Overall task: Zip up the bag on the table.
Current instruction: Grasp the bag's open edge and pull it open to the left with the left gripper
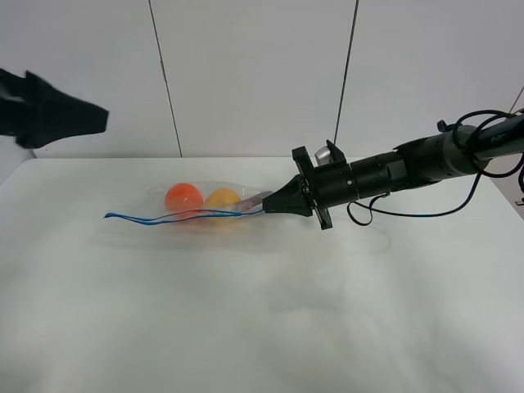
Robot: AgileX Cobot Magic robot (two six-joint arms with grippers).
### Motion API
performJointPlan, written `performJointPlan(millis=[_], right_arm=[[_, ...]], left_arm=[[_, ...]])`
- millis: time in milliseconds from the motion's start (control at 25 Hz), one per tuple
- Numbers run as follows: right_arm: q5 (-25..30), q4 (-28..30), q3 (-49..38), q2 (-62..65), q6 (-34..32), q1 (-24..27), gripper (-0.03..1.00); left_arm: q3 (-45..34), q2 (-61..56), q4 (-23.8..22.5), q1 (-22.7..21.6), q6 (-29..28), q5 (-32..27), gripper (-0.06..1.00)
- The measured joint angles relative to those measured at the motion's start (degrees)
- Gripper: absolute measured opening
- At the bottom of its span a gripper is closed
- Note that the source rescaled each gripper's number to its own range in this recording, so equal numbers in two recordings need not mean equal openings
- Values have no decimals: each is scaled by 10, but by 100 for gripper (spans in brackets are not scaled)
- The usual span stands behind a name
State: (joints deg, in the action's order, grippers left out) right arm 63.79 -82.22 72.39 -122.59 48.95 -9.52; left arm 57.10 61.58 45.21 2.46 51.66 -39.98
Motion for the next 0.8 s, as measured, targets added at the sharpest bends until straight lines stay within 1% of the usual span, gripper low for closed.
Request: performJointPlan(millis=[120, 240, 280, 320, 480, 720, 800], right_arm=[[0, 0, 0, 0, 0, 0, 0], [0, 0, 0, 0, 0, 0, 0], [0, 0, 0, 0, 0, 0, 0], [0, 0, 0, 0, 0, 0, 0], [0, 0, 0, 0, 0, 0, 0], [0, 0, 0, 0, 0, 0, 0], [2, 0, 0, 0, 0, 0, 0]], left_arm=[[5, 68, 102, 7, 107, 7, 100], [5, 117, 166, 33, 211, 10, 100], [5, 117, 166, 33, 211, 10, 100], [5, 130, 178, 48, 238, 16, 100], [5, 167, 198, 105, 361, 49, 100], [8, 214, 203, 150, 535, 58, 100], [8, 225, 203, 167, 582, 65, 100]])
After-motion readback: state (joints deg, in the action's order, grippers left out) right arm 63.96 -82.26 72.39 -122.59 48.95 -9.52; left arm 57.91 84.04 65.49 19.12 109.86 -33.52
